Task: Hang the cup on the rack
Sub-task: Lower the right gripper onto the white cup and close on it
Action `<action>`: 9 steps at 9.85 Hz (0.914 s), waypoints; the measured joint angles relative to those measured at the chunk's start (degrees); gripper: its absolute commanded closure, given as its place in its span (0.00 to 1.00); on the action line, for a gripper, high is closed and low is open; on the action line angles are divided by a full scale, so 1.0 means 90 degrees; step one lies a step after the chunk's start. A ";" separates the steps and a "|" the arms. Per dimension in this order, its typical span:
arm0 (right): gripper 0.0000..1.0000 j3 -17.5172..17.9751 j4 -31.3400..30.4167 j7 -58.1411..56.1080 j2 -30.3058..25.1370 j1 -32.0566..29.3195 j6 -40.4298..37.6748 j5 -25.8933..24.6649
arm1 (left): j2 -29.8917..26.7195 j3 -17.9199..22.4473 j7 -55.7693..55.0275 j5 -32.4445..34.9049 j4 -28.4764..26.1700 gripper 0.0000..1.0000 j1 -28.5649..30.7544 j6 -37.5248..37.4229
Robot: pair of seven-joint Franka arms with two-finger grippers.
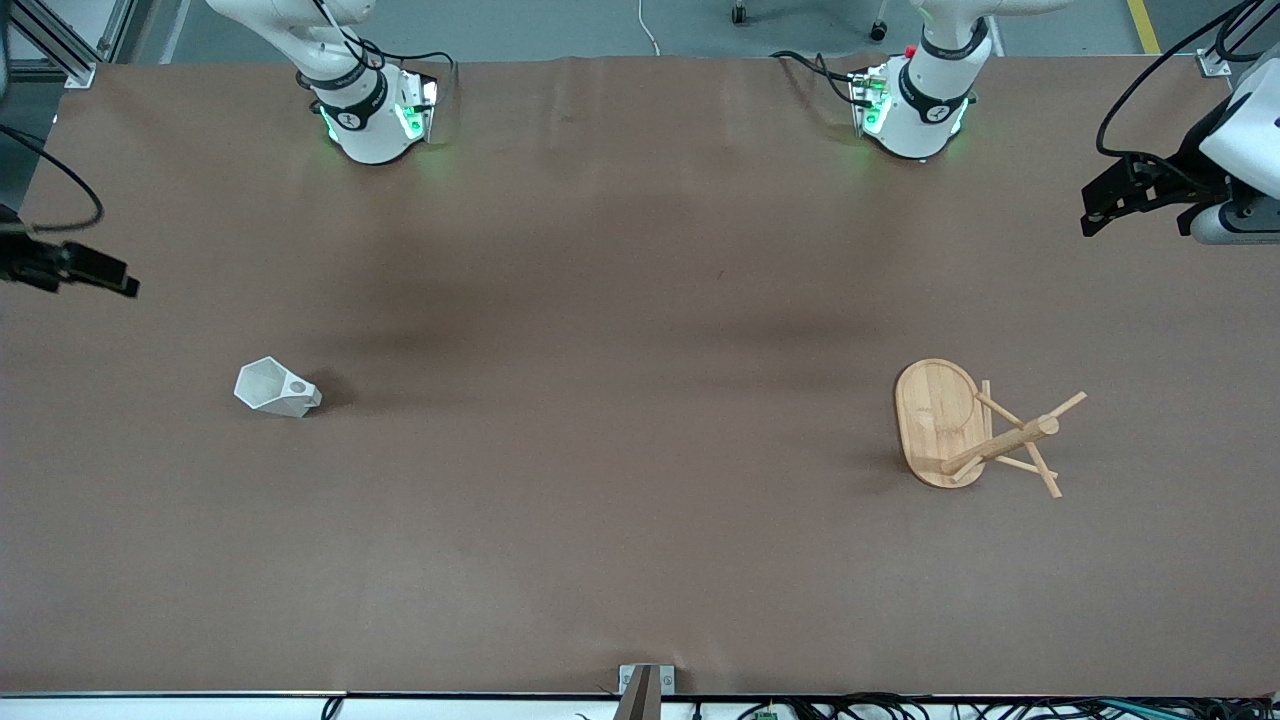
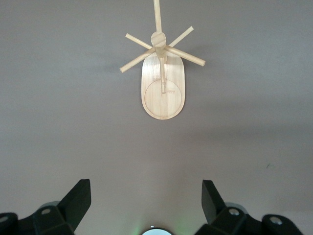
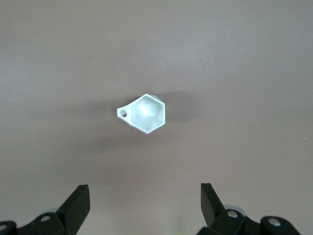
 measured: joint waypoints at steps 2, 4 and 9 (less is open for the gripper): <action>0.00 -0.0066 -0.1252 0.0001 0.0112 -0.0108 0.1601 0.0012 | 0.0050 -0.0013 -0.0004 0.0000 0.0003 0.00 -0.0006 0.0056; 0.00 -0.0070 -0.2218 0.0081 0.0382 -0.0124 0.2997 0.0197 | 0.0049 -0.0003 -0.0004 0.0000 0.0034 0.00 0.0008 0.0056; 0.13 -0.0062 -0.2914 0.0159 0.1403 -0.0122 0.4796 0.0363 | 0.0048 0.0016 -0.0001 0.0000 0.0084 0.00 0.0018 0.0054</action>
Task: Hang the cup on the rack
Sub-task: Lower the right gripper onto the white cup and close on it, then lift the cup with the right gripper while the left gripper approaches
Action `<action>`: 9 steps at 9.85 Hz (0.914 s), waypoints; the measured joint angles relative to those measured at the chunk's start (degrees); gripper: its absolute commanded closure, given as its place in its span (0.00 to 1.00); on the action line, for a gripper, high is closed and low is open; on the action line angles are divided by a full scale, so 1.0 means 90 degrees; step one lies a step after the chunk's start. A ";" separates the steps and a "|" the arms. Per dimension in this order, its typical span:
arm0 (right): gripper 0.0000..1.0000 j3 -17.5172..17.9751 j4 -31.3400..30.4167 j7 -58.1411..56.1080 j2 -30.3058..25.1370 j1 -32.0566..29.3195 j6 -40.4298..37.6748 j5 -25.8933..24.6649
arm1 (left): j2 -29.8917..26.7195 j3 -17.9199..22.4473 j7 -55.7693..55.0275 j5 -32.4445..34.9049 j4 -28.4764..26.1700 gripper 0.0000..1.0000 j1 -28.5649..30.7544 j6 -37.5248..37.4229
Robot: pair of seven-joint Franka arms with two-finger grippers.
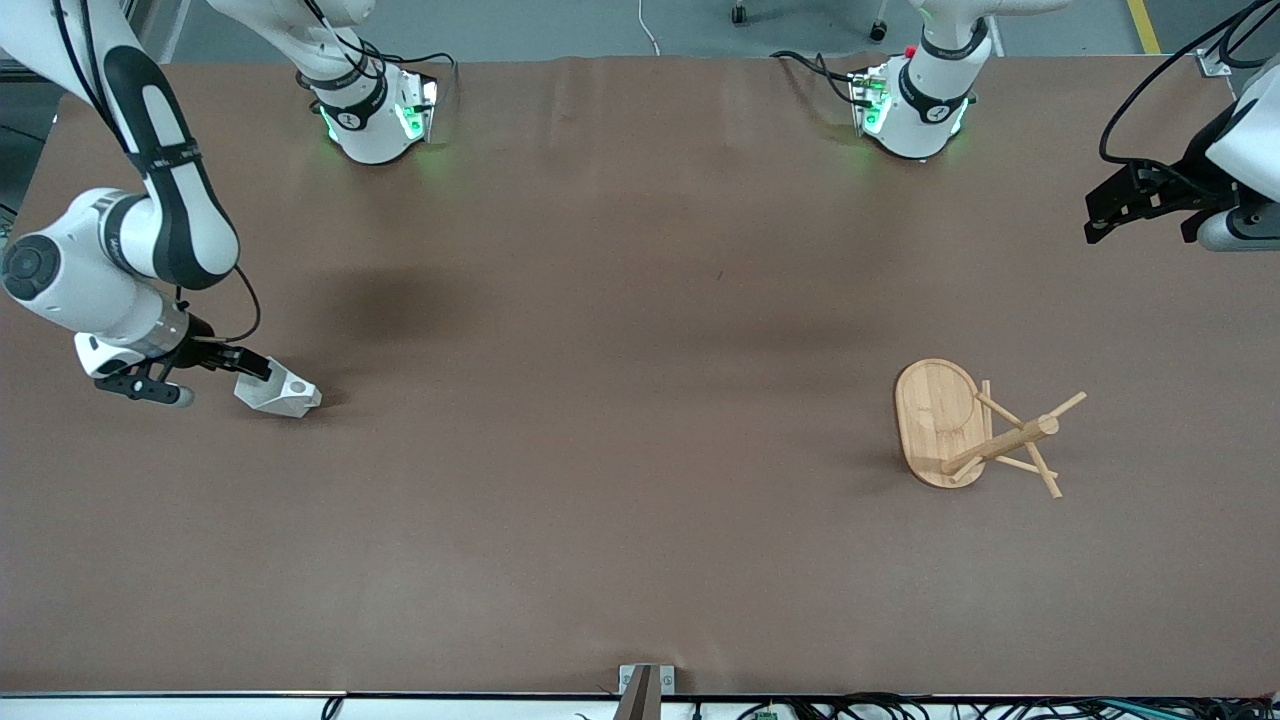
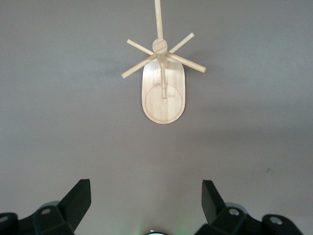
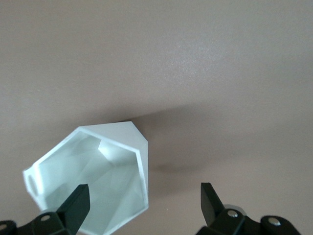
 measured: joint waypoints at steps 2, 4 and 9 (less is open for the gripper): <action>0.42 0.0007 0.0000 0.0002 0.0229 0.0002 0.0262 0.0027 | 0.0000 0.0000 0.0000 0.0000 0.0000 0.00 0.0001 0.0003; 0.95 0.0008 0.0000 0.0003 0.0275 0.0004 0.0306 0.0040 | 0.0009 0.0000 0.0000 0.0000 0.0000 0.00 0.0008 0.0042; 1.00 0.0021 0.0235 -0.0028 0.0261 0.0020 -0.0157 0.0044 | 0.0161 0.0007 0.0000 0.0000 0.0000 0.00 0.0014 0.0210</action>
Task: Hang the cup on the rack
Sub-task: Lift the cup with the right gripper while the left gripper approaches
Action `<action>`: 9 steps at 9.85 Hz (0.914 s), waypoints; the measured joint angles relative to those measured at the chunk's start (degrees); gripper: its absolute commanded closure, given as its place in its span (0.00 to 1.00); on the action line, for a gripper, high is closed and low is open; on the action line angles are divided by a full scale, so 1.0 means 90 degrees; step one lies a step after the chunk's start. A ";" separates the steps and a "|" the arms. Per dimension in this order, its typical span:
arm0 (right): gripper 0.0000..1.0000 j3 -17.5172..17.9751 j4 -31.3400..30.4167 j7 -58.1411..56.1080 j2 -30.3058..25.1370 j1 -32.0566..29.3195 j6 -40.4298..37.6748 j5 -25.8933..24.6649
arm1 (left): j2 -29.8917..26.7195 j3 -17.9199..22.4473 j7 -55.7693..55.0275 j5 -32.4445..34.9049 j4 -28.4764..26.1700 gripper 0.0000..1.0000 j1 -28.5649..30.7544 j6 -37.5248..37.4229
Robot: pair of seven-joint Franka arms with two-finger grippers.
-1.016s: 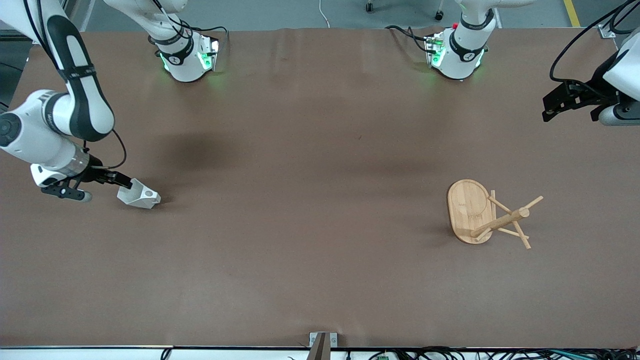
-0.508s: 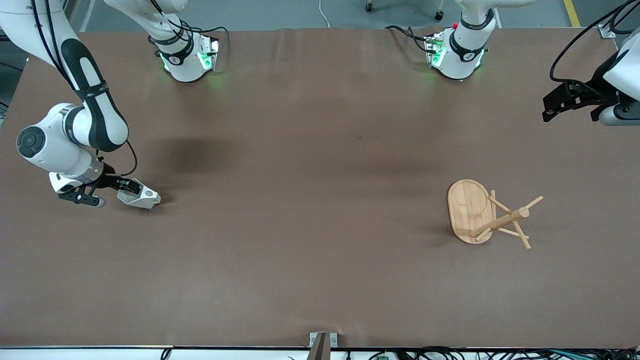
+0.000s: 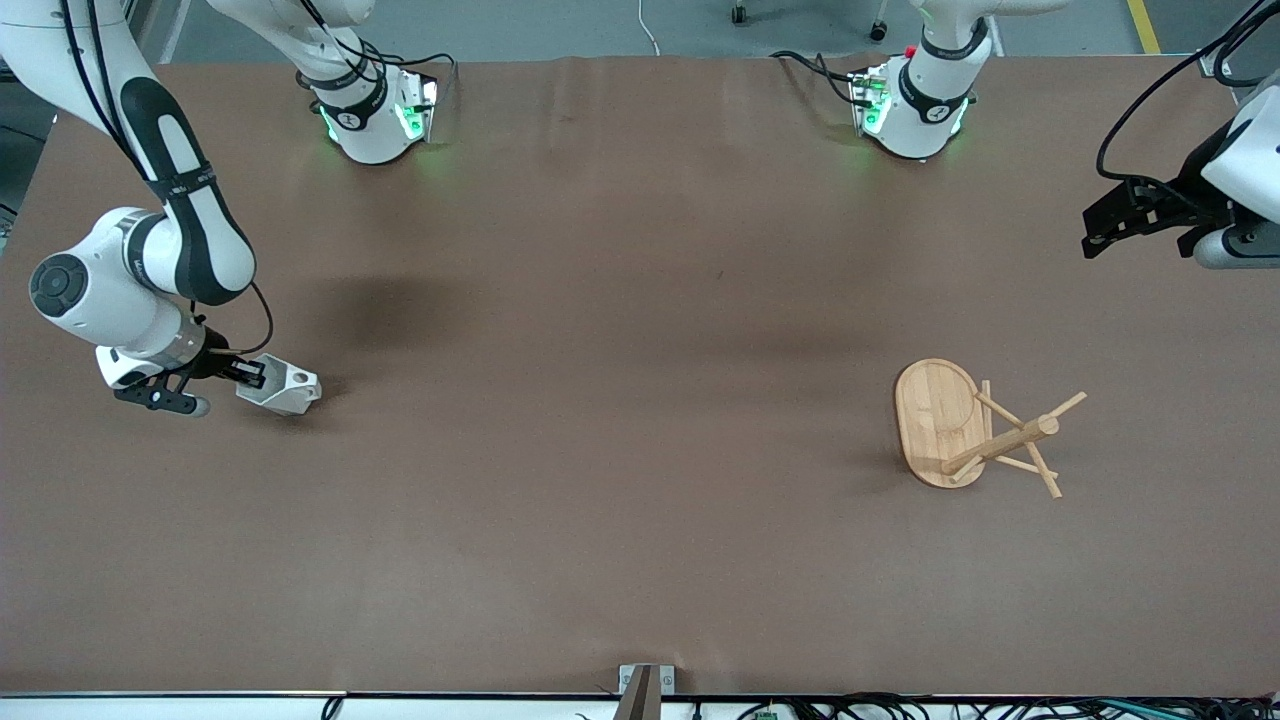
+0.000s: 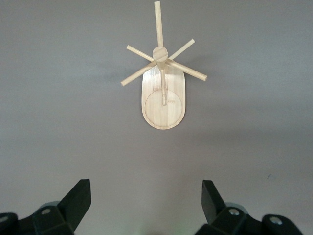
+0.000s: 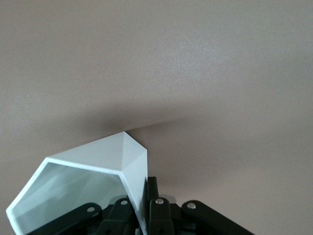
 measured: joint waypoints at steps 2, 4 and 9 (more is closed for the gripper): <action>0.99 0.0072 0.1040 -0.0010 -0.0152 0.0111 -0.1983 0.0001 | 0.0004 0.0003 0.0000 0.0000 0.0000 0.00 0.0002 0.0003; 0.99 0.0361 0.2411 0.0511 -0.0368 0.0344 -0.3743 0.0074 | 0.0004 0.0005 0.0000 0.0000 0.0000 0.00 0.0003 0.0004; 1.00 0.1412 0.3031 0.1235 -0.0419 0.0505 -0.4906 0.2594 | 0.0004 0.0007 -0.0001 0.0000 0.0000 0.00 0.0030 0.0004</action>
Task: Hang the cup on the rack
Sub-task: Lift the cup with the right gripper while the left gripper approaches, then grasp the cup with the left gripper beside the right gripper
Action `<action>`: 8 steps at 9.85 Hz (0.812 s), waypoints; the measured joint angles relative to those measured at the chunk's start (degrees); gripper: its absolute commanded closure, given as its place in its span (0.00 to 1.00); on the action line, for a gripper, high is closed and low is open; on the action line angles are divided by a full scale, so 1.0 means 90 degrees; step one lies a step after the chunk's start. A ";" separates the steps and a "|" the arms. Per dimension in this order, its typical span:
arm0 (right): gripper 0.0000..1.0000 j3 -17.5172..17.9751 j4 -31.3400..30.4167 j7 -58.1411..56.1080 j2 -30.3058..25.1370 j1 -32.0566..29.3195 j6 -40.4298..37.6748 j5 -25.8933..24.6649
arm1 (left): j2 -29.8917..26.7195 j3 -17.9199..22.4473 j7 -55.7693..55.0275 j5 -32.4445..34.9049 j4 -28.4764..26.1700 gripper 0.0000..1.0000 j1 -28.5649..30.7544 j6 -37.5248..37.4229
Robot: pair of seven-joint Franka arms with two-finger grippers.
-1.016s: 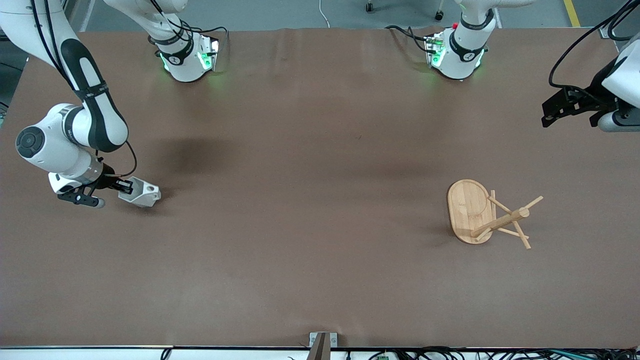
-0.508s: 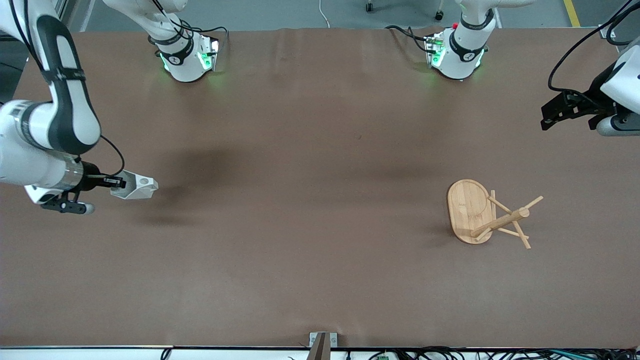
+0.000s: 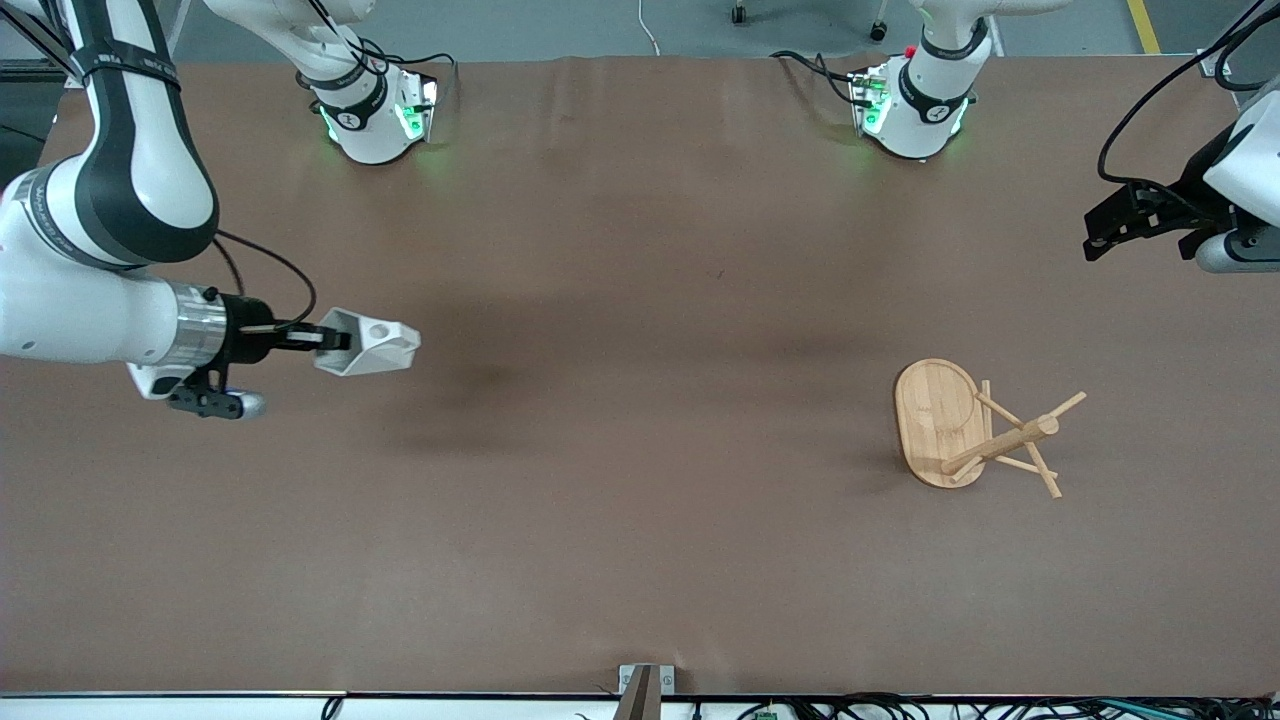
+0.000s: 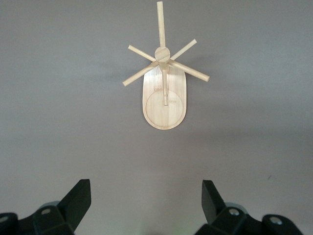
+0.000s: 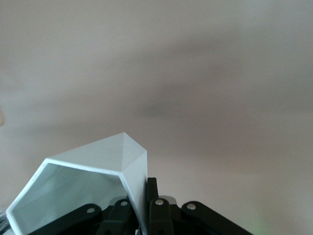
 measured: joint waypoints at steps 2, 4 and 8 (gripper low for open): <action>1.00 0.0368 -0.0002 -0.0217 0.0008 0.0010 -0.0006 0.1099 | 0.0000 -0.0043 0.0013 -0.0077 0.0001 0.00 -0.0090 0.0000; 1.00 0.0668 -0.0127 -0.0731 0.0042 0.0038 -0.0010 0.2318 | 0.0103 -0.0208 0.0063 -0.0322 0.0010 0.00 -0.0629 0.0023; 1.00 0.1009 -0.0542 -0.1596 0.0106 0.0080 -0.0008 0.4052 | 0.1172 -0.0535 -0.0007 -0.0364 0.0606 0.00 -0.2519 0.0513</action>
